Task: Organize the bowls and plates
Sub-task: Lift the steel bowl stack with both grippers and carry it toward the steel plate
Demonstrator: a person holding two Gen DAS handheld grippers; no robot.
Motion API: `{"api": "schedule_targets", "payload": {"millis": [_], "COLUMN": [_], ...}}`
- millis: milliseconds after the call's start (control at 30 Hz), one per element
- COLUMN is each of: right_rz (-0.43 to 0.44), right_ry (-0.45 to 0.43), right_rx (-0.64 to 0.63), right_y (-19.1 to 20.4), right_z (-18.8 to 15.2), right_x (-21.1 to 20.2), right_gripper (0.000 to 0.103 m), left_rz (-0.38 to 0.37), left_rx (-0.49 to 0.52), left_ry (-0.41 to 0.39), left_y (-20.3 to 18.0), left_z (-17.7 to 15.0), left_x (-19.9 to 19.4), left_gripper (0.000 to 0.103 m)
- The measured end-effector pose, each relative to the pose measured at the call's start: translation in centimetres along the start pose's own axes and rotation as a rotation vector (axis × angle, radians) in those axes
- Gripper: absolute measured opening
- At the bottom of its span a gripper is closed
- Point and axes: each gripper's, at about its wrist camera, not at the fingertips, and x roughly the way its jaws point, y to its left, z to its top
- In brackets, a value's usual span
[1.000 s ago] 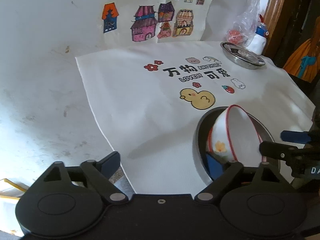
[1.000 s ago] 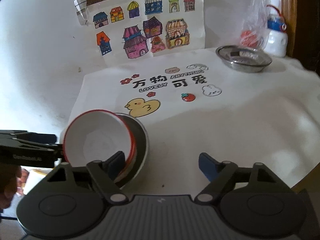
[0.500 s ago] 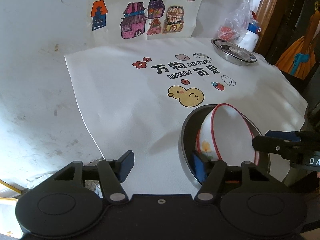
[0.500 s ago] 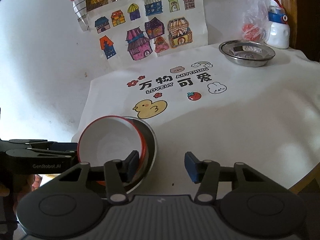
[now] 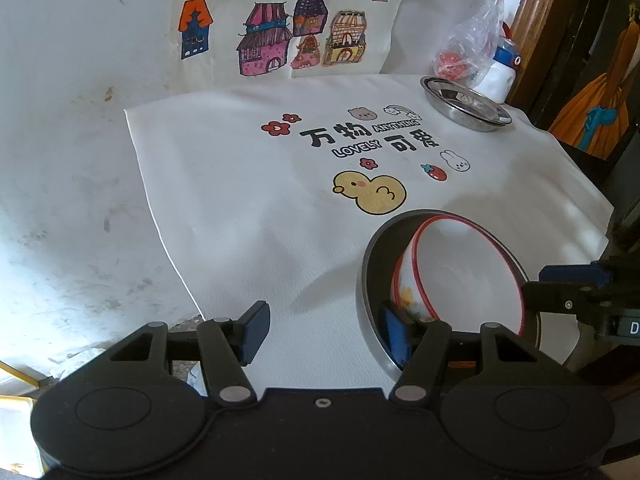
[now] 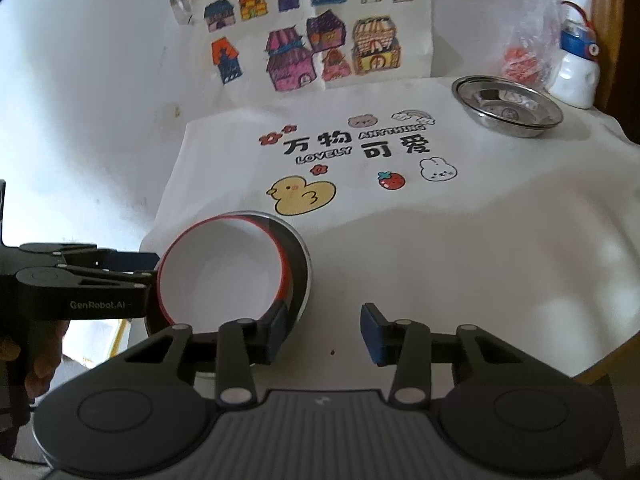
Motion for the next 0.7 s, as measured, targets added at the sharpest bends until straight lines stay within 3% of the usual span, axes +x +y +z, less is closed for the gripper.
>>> {"api": "schedule_targets", "payload": {"millis": [233,400,700], "right_rz": [0.037,0.028,-0.002], "right_ry": [0.175,0.306,0.385], "right_rx": [0.007,0.051,0.088], "right_y": [0.1,-0.1,0.0], "right_z": [2.8,4.6,5.6], "right_x": [1.2,2.3,3.7], "right_gripper": [0.027,0.026,0.019], "left_rz": [-0.009,-0.038,-0.102], "left_rx": [0.021,0.028,-0.015], "left_ry": [0.029,0.101,0.232], "left_y": [-0.2,-0.2,-0.1], "left_z": [0.6,1.7,3.2], "left_x": [0.1,0.5,1.7], "left_gripper": [0.057,0.047,0.023]}}
